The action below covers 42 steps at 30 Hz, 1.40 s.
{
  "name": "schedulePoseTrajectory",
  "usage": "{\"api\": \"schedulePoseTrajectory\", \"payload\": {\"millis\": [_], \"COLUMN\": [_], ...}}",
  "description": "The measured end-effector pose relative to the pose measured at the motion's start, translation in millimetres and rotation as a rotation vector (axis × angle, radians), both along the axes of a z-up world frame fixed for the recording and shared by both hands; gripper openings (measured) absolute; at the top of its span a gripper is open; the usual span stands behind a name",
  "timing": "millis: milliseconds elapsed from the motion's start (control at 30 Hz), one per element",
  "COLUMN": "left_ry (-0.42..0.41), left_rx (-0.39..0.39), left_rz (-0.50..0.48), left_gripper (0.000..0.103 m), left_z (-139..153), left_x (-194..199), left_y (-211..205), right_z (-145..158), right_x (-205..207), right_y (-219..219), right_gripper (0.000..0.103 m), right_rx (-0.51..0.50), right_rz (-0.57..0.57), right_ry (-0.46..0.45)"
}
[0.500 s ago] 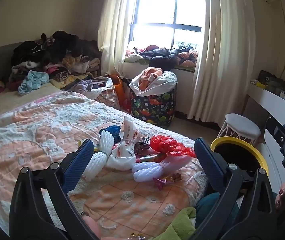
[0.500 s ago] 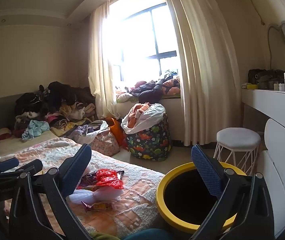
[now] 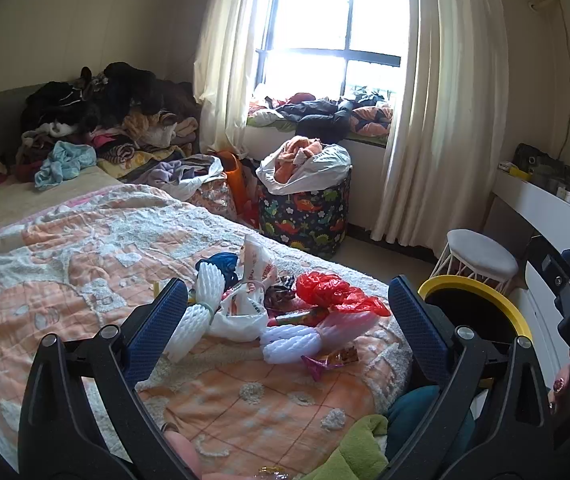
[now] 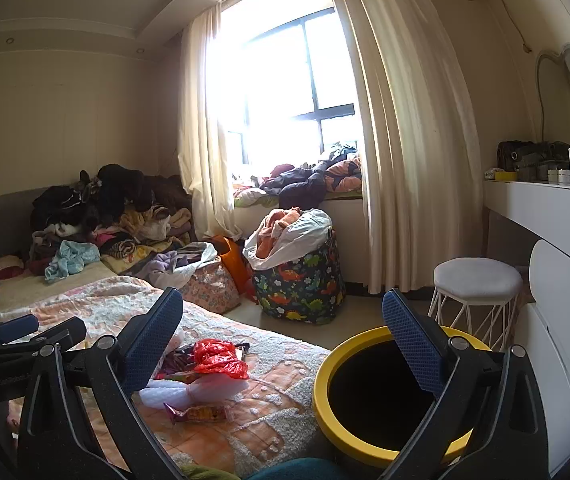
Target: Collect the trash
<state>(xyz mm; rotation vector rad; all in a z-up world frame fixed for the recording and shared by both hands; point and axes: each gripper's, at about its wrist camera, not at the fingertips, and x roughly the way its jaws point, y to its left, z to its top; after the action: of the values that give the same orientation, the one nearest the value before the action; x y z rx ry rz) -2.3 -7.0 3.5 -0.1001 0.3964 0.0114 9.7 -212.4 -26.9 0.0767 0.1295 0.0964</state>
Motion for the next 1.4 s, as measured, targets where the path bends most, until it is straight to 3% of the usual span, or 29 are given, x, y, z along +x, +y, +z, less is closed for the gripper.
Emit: {"api": "schedulePoseTrajectory", "payload": {"millis": [1400], "left_ry": [0.002], "left_rx": [-0.019], "left_rz": [-0.016], "left_gripper": [0.092], "left_z": [-0.9], "left_x": [-1.9], "left_y": [-6.7], "right_z": [4.9], "right_x": [1.3], "right_y": [2.6], "right_gripper": [0.097], "right_rx": [0.002], "right_rz": [-0.001], "right_ry": [-0.003]}}
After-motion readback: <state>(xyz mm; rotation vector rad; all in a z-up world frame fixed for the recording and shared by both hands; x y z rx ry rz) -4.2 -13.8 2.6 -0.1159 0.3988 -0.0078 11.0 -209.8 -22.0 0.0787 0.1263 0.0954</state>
